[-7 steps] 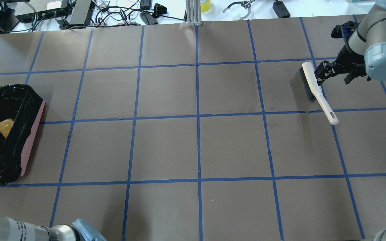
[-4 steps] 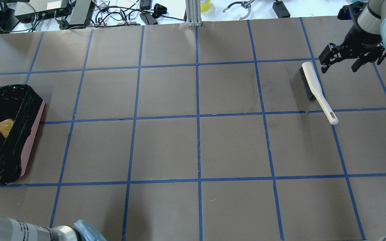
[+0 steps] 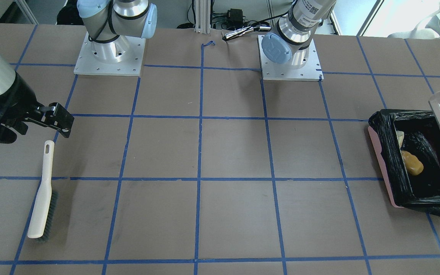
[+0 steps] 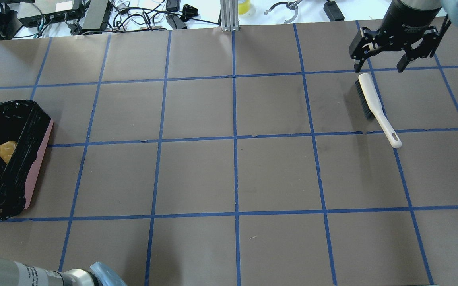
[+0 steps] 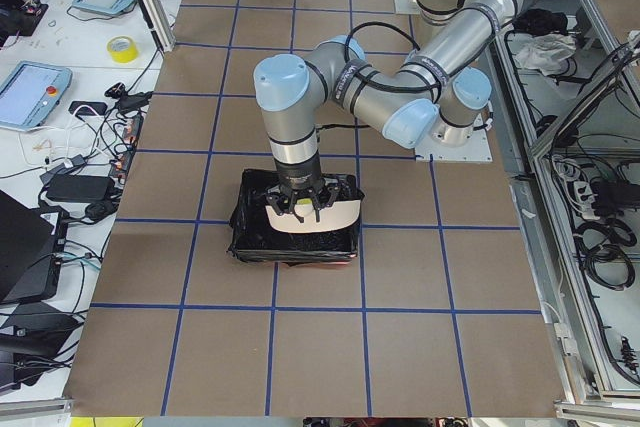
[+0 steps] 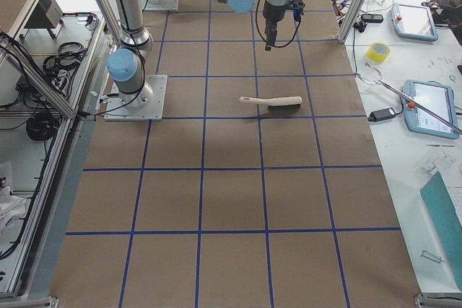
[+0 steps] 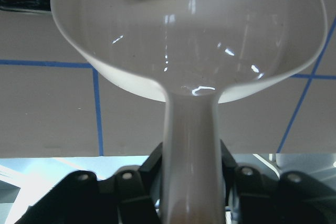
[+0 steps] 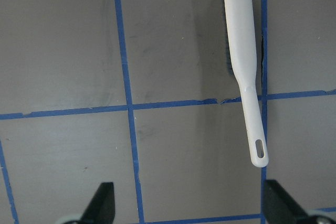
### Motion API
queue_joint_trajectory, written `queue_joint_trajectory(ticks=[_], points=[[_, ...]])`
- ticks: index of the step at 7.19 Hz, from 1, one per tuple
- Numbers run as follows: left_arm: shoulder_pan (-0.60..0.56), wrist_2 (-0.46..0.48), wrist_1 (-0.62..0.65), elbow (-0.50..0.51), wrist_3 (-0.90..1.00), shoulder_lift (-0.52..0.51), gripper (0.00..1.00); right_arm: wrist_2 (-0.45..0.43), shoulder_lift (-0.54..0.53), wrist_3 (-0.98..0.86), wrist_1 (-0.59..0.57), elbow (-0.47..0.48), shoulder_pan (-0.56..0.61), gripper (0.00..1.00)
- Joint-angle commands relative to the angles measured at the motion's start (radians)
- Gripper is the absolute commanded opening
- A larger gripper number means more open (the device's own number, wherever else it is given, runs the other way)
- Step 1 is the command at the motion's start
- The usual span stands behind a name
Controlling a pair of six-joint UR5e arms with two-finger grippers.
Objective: Sweep and dump trash into bin
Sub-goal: 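Release the brush on the table with the right gripper and raise it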
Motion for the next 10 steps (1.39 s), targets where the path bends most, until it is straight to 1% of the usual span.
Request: queue_joint_trajectory(ticks=[1,2,3,4,5,6,7,9,10], points=[[-0.013,0.024,0.046,-0.012,0.02,0.003,0.0,0.0,-0.042,0.044,0.025,-0.006,0.029,0.99],[-0.011,0.001,0.003,-0.017,-0.046,0.009,0.0,0.003,-0.053,0.044,0.066,-0.007,0.044,0.99],[-0.011,-0.019,-0.003,-0.012,-0.038,0.017,0.0,0.029,-0.073,0.044,0.074,-0.009,0.063,0.99],[-0.005,-0.135,-0.011,-0.011,-0.044,0.02,0.0,0.039,-0.073,0.058,0.072,-0.009,0.085,0.99],[-0.002,-0.292,-0.034,-0.009,-0.067,0.02,0.0,0.038,-0.076,0.066,0.074,-0.003,0.093,0.99],[-0.013,-0.374,-0.086,-0.009,-0.127,0.003,0.0,0.04,-0.078,0.066,0.074,0.0,0.095,0.99],[-0.048,-0.443,-0.097,-0.015,-0.139,-0.017,0.0,0.046,-0.078,0.066,0.075,0.0,0.096,0.99],[-0.191,-0.464,-0.114,-0.017,-0.121,-0.06,0.0,0.027,-0.076,0.067,0.066,0.0,0.147,1.0],[-0.273,-0.478,-0.108,-0.018,-0.117,-0.083,0.0,0.021,-0.066,0.045,0.075,0.008,0.141,1.0]])
